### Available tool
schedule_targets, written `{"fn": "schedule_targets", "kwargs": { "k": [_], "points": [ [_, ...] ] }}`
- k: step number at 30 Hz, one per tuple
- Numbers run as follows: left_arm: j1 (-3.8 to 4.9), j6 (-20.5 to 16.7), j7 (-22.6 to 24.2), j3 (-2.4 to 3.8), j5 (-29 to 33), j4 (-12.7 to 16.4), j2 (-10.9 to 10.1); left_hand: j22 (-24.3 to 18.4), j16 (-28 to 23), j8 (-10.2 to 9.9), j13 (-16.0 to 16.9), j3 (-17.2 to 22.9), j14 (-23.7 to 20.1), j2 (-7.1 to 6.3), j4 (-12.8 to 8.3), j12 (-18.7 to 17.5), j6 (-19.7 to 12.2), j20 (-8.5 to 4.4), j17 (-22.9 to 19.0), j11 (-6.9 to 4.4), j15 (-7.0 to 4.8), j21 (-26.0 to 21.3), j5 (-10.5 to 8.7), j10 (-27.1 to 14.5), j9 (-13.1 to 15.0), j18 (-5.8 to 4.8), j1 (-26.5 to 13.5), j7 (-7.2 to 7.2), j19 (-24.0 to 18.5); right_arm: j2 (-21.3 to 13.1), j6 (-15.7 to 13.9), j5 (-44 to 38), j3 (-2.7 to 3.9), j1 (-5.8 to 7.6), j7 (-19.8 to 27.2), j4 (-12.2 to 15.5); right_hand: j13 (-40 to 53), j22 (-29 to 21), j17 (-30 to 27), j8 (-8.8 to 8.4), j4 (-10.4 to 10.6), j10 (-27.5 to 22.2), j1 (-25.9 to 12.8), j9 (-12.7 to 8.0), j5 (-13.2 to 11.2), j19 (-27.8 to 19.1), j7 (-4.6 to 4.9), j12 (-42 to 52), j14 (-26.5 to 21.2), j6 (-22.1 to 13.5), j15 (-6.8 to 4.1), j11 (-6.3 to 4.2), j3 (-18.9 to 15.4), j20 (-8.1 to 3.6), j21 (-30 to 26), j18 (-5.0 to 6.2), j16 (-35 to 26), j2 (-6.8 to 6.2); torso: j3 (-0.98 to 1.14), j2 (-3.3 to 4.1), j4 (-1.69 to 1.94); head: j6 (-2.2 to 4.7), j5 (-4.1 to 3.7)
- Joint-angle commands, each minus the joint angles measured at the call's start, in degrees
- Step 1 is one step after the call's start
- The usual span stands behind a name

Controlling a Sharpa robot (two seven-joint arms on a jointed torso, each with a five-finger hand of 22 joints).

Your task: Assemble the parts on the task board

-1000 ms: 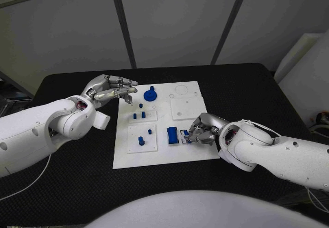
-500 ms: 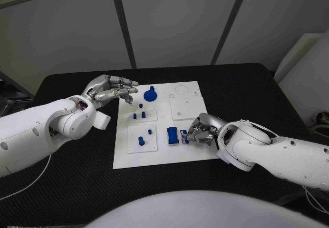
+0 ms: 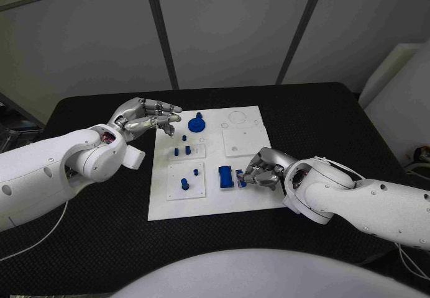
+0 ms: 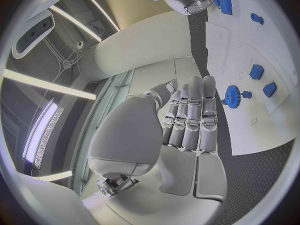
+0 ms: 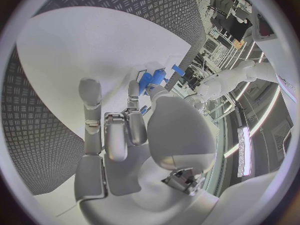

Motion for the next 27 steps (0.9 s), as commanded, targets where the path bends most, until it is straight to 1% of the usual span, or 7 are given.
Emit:
{"fn": "schedule_targets", "kwargs": {
  "k": [1, 6, 10, 16, 19, 22, 27],
  "points": [
    [0.08, 0.78, 0.09, 0.02, 0.11, 0.0, 0.07, 0.08, -0.3, 0.28, -0.09, 0.02, -0.27, 0.29, -0.09, 0.22, -0.38, 0.23, -0.07, -0.03, 0.04, 0.21, -0.15, -0.48, -0.09, -0.77, -0.24, -0.1, -0.29, 0.04, 0.31, -0.45, 0.0, 0.05, 0.35, 0.02, 4.87, -0.12, 11.62, 0.4, 0.09, 0.53, -1.21, 0.17, -1.21, -0.09, -0.01, -0.34, 5.22, -0.52, -0.2, 0.03, -1.2, -0.08, -0.41, 0.21, 0.15, -0.09, -0.02, 0.01, 0.04, 0.0, -0.02],
    [0.08, 0.8, 0.08, 0.02, 0.11, -0.05, 0.12, 0.08, -0.3, 0.28, -0.09, 0.02, -0.27, 0.29, -0.09, 0.22, -0.38, 0.23, -0.07, -0.03, 0.04, 0.21, -0.15, -0.48, -0.09, -0.77, -0.24, -0.1, -0.29, 0.16, 0.7, -0.51, 0.0, 0.05, 0.38, -0.06, 4.88, -0.28, 11.51, 0.61, 0.08, 0.49, -2.67, 0.42, -3.85, -0.18, 0.05, -0.4, 5.19, -0.74, -0.13, 0.1, -3.29, 0.0, -0.6, 0.24, 0.08, -0.01, -0.02, 0.0, 0.01, 0.0, -0.02],
    [0.08, 0.81, 0.07, 0.02, 0.11, -0.07, 0.13, 0.08, -0.3, 0.28, -0.09, 0.02, -0.27, 0.29, -0.09, 0.22, -0.38, 0.23, -0.07, -0.03, 0.04, 0.21, -0.15, -0.48, -0.09, -0.77, -0.24, -0.1, -0.29, 0.18, 0.75, -0.82, 0.01, 0.05, 0.36, -0.13, 4.89, -0.31, 11.46, 0.71, 0.06, 0.47, -3.0, 0.55, -4.87, -0.21, 0.06, -0.43, 5.18, -0.85, -0.12, 0.12, -4.24, 0.02, -0.66, 0.26, 0.05, 0.22, -0.02, 0.01, 0.02, 0.0, -0.05],
    [0.08, 0.82, 0.04, 0.02, 0.11, -0.08, 0.13, 0.08, -0.3, 0.28, -0.09, 0.02, -0.27, 0.29, -0.09, 0.22, -0.38, 0.23, -0.07, -0.03, 0.04, 0.21, -0.15, -0.48, -0.09, -0.77, -0.24, -0.1, -0.29, -0.13, 0.58, -1.29, 0.01, 0.05, 0.73, 0.04, 4.96, -0.29, 11.48, 0.79, -0.06, 0.49, -2.77, 0.62, -5.18, -0.2, 0.01, -0.36, 5.19, -0.86, -0.13, 0.09, -4.47, 0.03, -0.66, 0.26, 0.06, 0.51, -0.01, -0.01, 0.01, 0.0, -0.08],
    [0.07, 0.8, 0.03, 0.02, 0.11, -0.09, 0.11, 0.08, -0.3, 0.28, -0.09, 0.02, -0.27, 0.29, -0.09, 0.22, -0.38, 0.23, -0.07, -0.03, 0.04, 0.21, -0.15, -0.48, -0.09, -0.77, -0.24, -0.1, -0.29, -0.69, 0.78, -1.52, 0.0, 0.05, 2.12, 0.37, 4.94, -0.35, 11.47, 0.92, -0.52, 0.45, -1.6, 0.75, -5.3, -0.23, -0.08, -0.42, 5.19, -0.96, -0.18, 0.01, -4.64, 0.0, -0.73, 0.29, 0.05, 0.79, 0.01, -0.05, 0.01, 0.0, -0.07],
    [0.07, 0.79, 0.03, 0.02, 0.11, -0.08, 0.07, 0.08, -0.3, 0.28, -0.09, 0.02, -0.27, 0.29, -0.09, 0.22, -0.38, 0.23, -0.07, -0.03, 0.04, 0.21, -0.15, -0.48, -0.09, -0.77, -0.24, -0.1, -0.29, -1.56, 1.74, -1.1, 0.0, 0.05, 4.53, 0.75, 4.78, -0.55, 11.36, 1.0, -0.93, 0.3, -0.43, 0.88, -5.82, -0.35, -0.04, -0.66, 5.16, -1.2, -0.19, 0.01, -5.08, -0.02, -0.92, 0.32, -0.02, 0.77, 0.0, -0.04, 0.03, 0.0, -0.06],
    [0.07, 0.75, 0.06, 0.02, 0.11, -0.11, 0.03, 0.08, -0.3, 0.28, -0.09, 0.02, -0.27, 0.29, -0.09, 0.22, -0.38, 0.23, -0.07, -0.03, 0.04, 0.21, -0.15, -0.48, -0.09, -0.77, -0.24, -0.1, -0.29, -3.06, 4.36, -0.1, -0.01, 0.04, 8.19, 1.57, 4.64, -0.64, 11.29, 1.18, -1.72, 0.11, 1.57, 1.1, -9.11, -0.46, 0.08, -0.92, 5.14, -1.6, -0.11, 0.14, -6.25, 0.04, -1.1, 0.32, -0.08, 0.71, 0.01, -0.06, -0.06, 0.0, 0.01]
  ]
}}
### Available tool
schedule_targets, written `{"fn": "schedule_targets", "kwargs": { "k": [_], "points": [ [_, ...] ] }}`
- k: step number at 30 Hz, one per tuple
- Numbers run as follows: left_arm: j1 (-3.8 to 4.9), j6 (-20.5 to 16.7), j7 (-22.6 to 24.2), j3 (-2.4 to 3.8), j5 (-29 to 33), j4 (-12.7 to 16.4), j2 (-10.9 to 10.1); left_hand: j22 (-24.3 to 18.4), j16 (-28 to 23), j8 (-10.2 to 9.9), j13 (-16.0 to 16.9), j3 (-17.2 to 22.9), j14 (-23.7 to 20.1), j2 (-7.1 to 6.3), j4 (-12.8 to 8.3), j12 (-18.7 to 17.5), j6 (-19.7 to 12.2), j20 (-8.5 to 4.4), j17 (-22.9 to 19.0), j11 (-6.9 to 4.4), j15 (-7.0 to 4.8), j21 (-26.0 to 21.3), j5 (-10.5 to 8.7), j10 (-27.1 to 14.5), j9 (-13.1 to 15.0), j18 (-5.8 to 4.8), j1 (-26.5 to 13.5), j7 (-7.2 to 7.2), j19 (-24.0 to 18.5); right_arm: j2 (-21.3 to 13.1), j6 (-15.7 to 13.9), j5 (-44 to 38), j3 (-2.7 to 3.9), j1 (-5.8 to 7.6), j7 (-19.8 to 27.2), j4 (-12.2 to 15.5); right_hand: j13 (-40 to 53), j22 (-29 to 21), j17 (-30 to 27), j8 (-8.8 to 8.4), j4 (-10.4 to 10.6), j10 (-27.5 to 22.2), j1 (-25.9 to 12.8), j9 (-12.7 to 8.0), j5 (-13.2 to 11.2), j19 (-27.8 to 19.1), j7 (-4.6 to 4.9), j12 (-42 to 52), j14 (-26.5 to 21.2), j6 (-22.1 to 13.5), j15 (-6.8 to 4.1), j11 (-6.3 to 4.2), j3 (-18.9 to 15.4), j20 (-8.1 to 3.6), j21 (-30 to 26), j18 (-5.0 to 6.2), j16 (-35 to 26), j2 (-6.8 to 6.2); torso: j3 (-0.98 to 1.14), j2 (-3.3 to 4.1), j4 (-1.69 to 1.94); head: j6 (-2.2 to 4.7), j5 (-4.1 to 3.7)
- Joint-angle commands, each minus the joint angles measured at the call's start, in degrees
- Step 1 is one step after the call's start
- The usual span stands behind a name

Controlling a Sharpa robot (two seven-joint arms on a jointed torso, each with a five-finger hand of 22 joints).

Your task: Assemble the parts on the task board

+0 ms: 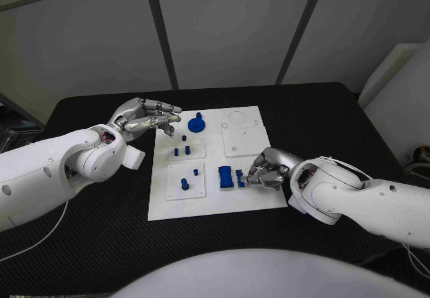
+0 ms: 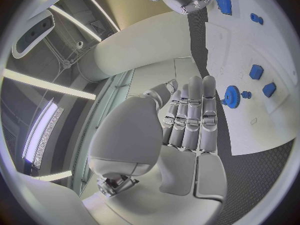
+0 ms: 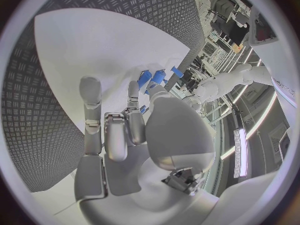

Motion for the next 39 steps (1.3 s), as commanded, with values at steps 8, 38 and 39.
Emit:
{"fn": "schedule_targets", "kwargs": {
  "k": [8, 38, 39],
  "points": [
    [0.07, 0.58, 0.24, 0.02, 0.11, -0.13, 0.03, 0.12, -0.29, 0.32, -0.07, 0.07, -0.28, 0.37, -0.05, 0.25, -0.43, 0.08, -0.09, -0.02, 0.05, 0.22, -0.14, -0.55, -0.08, -0.77, -0.33, -0.09, -0.16, -1.73, 5.68, 1.07, -0.02, 0.03, 7.19, 1.37, 4.77, 0.39, 11.46, 0.28, -0.69, 0.18, 1.85, 0.19, -2.41, -0.34, -0.03, -0.11, 5.18, -0.46, -0.11, 0.12, -0.91, 0.06, 0.1, 0.27, 0.02, 0.33, 0.04, 0.04, -0.07, 0.0, -0.1],
    [0.06, 0.62, 0.25, 0.01, 0.11, -0.31, 0.19, 0.12, -0.29, 0.32, -0.08, 0.08, -0.28, 0.38, -0.04, 0.26, -0.44, 0.08, -0.1, -0.02, 0.05, 0.22, -0.14, -0.56, -0.08, -0.77, -0.34, -0.09, -0.17, 0.94, 3.18, 0.93, -0.01, 0.03, 6.19, -2.67, 5.12, 0.66, 11.7, 0.74, -0.02, 0.42, 2.12, 0.43, -1.72, -0.13, -0.19, 0.29, 5.23, -0.21, -0.22, -0.02, -1.88, -0.02, 0.26, 0.24, 0.16, 2.42, -0.03, 0.04, 0.02, 0.0, 0.26],
    [0.06, 0.63, 0.25, 0.01, 0.11, -0.31, 0.2, 0.12, -0.29, 0.32, -0.08, 0.08, -0.28, 0.38, -0.04, 0.26, -0.44, 0.08, -0.1, -0.02, 0.05, 0.22, -0.14, -0.56, -0.08, -0.77, -0.34, -0.09, -0.17, 0.99, 3.37, 0.93, -0.01, 0.03, 6.08, -2.81, 5.13, 0.65, 11.71, 0.75, 0.02, 0.43, 2.1, 0.44, -1.69, -0.13, -0.19, 0.31, 5.24, -0.21, -0.22, -0.02, -1.92, -0.02, 0.25, 0.24, 0.16, 2.47, -0.04, 0.05, 0.02, 0.0, 0.26]
  ]
}}
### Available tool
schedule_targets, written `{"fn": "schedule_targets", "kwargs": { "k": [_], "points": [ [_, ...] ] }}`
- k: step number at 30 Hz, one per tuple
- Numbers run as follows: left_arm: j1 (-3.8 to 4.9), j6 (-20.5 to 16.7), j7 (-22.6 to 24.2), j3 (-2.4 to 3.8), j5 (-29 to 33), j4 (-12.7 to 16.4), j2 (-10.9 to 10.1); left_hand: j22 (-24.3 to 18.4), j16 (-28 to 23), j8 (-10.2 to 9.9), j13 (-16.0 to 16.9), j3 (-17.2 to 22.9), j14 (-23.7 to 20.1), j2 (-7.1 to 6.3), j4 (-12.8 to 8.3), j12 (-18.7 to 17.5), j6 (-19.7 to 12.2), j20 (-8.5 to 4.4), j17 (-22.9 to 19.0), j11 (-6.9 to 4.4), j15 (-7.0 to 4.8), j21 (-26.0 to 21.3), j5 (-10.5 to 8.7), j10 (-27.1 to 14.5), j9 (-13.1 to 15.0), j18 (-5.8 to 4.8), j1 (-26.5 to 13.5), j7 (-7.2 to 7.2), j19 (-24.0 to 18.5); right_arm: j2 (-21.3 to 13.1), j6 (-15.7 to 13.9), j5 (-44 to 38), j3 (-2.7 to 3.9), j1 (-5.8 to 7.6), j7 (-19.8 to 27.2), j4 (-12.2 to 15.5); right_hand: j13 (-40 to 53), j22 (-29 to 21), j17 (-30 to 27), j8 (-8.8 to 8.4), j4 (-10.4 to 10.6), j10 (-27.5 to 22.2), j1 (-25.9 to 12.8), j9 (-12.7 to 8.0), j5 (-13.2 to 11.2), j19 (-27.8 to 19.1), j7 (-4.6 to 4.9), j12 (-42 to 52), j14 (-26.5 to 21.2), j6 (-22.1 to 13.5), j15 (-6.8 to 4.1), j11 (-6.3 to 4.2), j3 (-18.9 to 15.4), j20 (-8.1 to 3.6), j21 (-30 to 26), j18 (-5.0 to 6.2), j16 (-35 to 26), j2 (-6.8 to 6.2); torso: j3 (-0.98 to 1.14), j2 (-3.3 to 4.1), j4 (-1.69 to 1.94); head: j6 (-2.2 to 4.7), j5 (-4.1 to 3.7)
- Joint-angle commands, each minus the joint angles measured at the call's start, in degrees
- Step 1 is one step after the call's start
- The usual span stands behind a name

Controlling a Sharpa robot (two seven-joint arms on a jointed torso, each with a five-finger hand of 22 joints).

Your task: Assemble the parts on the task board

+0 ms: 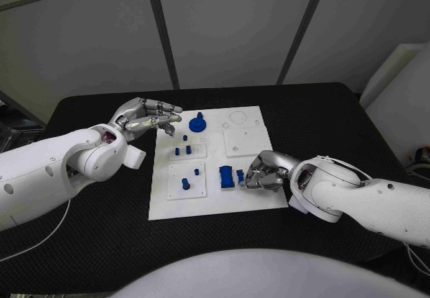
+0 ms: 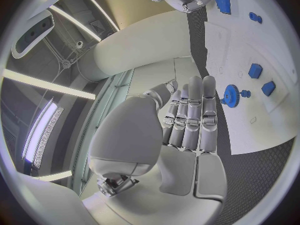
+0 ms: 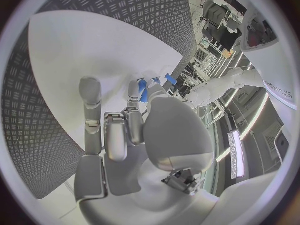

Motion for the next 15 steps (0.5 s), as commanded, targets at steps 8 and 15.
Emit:
{"fn": "schedule_targets", "kwargs": {
  "k": [8, 15],
  "points": [
    [0.07, 0.63, 0.27, 0.02, 0.11, -0.05, 0.14, 0.08, -0.28, 0.37, -0.12, 0.11, -0.28, 0.4, -0.02, 0.3, -0.48, 0.09, -0.08, -0.02, 0.07, 0.22, -0.13, -0.6, -0.1, -0.77, -0.42, -0.09, -0.21, 0.75, 1.15, -1.68, 0.01, 0.06, -1.09, -1.41, 5.06, -0.02, 11.64, 0.53, -3.75, 0.32, 6.08, 0.3, -6.93, -0.21, -0.53, 0.12, 5.22, -0.57, -0.48, -0.33, 0.38, -0.24, 0.09, 0.27, 0.12, 1.26, 0.01, -0.02, -0.04, 0.0, -0.02],
    [0.07, 0.61, 0.21, 0.02, 0.11, -0.05, 0.16, 0.08, -0.28, 0.37, -0.12, 0.11, -0.28, 0.4, -0.02, 0.3, -0.48, 0.09, -0.08, -0.02, 0.07, 0.22, -0.13, -0.6, -0.1, -0.77, -0.42, -0.09, -0.21, 1.5, 0.94, -3.54, 0.02, 0.07, -1.67, -2.41, 5.21, 0.13, 11.75, 0.6, -4.81, 0.41, 7.67, 0.26, -8.18, -0.16, -0.64, 0.27, 5.24, -0.51, -0.51, -0.41, 0.8, -0.27, 0.17, 0.25, 0.17, 1.76, 0.0, -0.05, -0.02, 0.0, -0.12]
  ]
}}
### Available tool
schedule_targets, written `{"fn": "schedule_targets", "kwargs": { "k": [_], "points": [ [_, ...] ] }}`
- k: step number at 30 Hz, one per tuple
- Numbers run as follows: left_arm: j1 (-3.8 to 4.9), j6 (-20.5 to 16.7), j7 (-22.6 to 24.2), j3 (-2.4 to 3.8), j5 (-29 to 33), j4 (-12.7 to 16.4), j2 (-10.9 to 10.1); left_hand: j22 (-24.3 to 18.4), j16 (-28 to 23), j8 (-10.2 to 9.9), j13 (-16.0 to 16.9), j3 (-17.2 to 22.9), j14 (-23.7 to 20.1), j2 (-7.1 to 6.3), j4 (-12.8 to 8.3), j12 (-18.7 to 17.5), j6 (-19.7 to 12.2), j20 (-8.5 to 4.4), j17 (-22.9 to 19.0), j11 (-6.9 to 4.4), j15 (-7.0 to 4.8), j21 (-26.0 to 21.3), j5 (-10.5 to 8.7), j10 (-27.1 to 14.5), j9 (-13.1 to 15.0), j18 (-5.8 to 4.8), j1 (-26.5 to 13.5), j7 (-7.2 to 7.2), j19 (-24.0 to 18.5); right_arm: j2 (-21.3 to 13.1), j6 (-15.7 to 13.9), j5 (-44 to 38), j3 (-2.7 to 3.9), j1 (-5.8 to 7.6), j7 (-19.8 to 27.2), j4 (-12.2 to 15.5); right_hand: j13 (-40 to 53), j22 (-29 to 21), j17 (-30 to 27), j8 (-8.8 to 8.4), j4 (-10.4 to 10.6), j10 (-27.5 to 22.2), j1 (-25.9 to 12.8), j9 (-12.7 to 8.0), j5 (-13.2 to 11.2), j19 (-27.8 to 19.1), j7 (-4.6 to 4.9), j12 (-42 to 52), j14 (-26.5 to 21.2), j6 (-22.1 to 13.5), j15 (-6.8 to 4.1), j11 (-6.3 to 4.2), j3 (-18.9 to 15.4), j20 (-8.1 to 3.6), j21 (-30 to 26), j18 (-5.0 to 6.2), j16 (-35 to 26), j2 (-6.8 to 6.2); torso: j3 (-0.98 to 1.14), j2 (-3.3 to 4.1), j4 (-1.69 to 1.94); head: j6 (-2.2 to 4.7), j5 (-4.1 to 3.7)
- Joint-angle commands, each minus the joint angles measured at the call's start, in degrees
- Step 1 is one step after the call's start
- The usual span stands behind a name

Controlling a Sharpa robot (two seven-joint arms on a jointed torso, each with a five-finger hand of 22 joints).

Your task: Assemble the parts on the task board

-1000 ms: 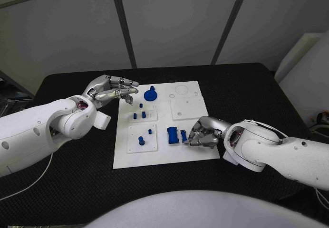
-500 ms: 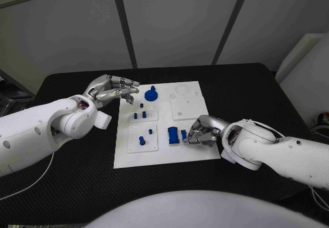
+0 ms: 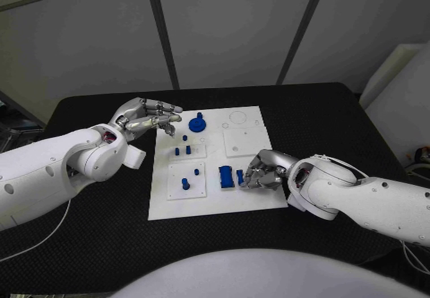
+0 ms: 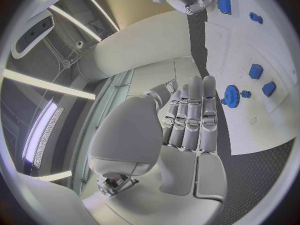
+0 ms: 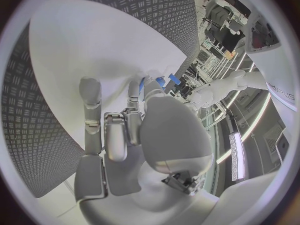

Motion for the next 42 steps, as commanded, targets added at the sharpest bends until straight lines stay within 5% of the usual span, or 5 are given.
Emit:
{"fn": "schedule_targets", "kwargs": {
  "k": [1, 15, 28, 35, 42],
  "points": [
    [0.07, 0.6, 0.22, 0.01, 0.11, 0.04, 0.06, 0.09, -0.28, 0.37, -0.05, 0.11, -0.28, 0.16, -0.02, 0.3, -0.48, 0.09, -0.08, 0.16, 0.06, 0.22, -0.13, -0.42, -0.05, -0.77, -0.18, -0.09, -0.21, 0.29, 0.56, -2.54, -0.1, -0.03, -1.17, -0.89, 5.1, 0.14, 11.74, 0.31, -0.6, 0.2, 1.49, 0.01, -0.54, -0.15, -0.21, 0.04, 5.24, -0.06, -0.53, -0.21, 0.14, -0.27, 0.17, 0.24, 0.17, 0.49, -0.02, -0.04, 0.04, 0.0, -0.06],
    [0.07, 0.61, 0.19, 0.01, 0.11, 0.07, 0.03, 0.09, -0.28, 0.37, -0.05, 0.11, -0.28, 0.16, -0.02, 0.3, -0.48, 0.09, -0.08, 0.16, 0.06, 0.22, -0.13, -0.42, -0.05, -0.77, -0.18, -0.09, -0.21, 0.37, 1.31, -3.12, -0.1, -0.03, 0.82, -0.61, 4.91, -0.22, 11.4, 0.37, -0.9, 0.08, 1.19, -0.15, -3.12, -0.38, 0.02, -0.26, 5.16, -0.02, -0.41, -0.03, -0.79, -0.23, -0.19, 0.29, -0.04, 0.34, -0.02, -0.05, -0.06, 0.0, 0.11],
    [0.03, 0.57, 0.16, 0.0, 0.11, -0.32, 0.04, 0.09, -0.28, 0.37, -0.05, 0.11, -0.28, 0.16, -0.02, 0.3, -0.48, 0.09, -0.08, 0.16, 0.06, 0.22, -0.13, -0.42, -0.05, -0.77, -0.18, -0.09, -0.21, -2.95, 0.11, 8.22, -0.05, 0.12, 11.75, 2.43, -2.93, -13.62, 1.03, -0.46, 0.23, -6.4, -0.57, -0.36, 5.56, -7.09, 2.13, -10.61, 2.53, -4.41, 1.13, 1.88, -4.53, 1.15, -11.66, 2.37, -7.25, -1.69, -0.04, -0.24, 0.04, 0.16, -0.21],
    [-0.15, 0.01, 1.84, 0.0, 0.79, -1.36, 0.62, 0.11, -0.27, 0.51, -0.09, 0.09, -0.3, 0.15, 0.12, 0.47, -0.52, 0.15, -0.12, 0.14, 0.1, 0.2, -0.17, -0.45, -0.07, -0.78, -0.53, -0.17, -0.31, -3.62, -1.03, 22.1, 0.0, 2.25, 23.24, -0.81, -21.54, -17.04, -23.99, -3.43, -0.76, -23.53, 3.83, -1.89, 7.91, -12.38, 5.29, -34.76, -7.44, -10.86, 3.81, 4.73, -4.09, 3.41, -18.0, 1.94, -29.33, 0.28, -0.04, -0.98, -0.01, 1.2, -0.13],
    [-0.27, -2.63, 4.96, 0.02, 4.92, -4.46, 2.05, -0.51, -0.78, 1.06, -0.12, -0.57, -1.31, -0.06, 1.03, 1.08, -0.48, 0.42, -0.4, -0.24, 0.12, -0.7, -0.23, -0.24, -0.06, -0.76, -2.04, -0.82, -1.24, 0.07, -0.94, 40.32, 0.03, 5.87, 31.6, -12.23, -39.71, -24.15, -43.2, -8.41, -0.21, -29.78, 9.34, -7.13, 4.24, -21.76, 8.57, -52.54, -20.7, -13.88, 8.01, 8.49, 0.16, 7.5, -30.31, 1.27, -56.9, 1.48, -0.63, -3.07, -0.17, 2.41, -0.55]
  ]
}}
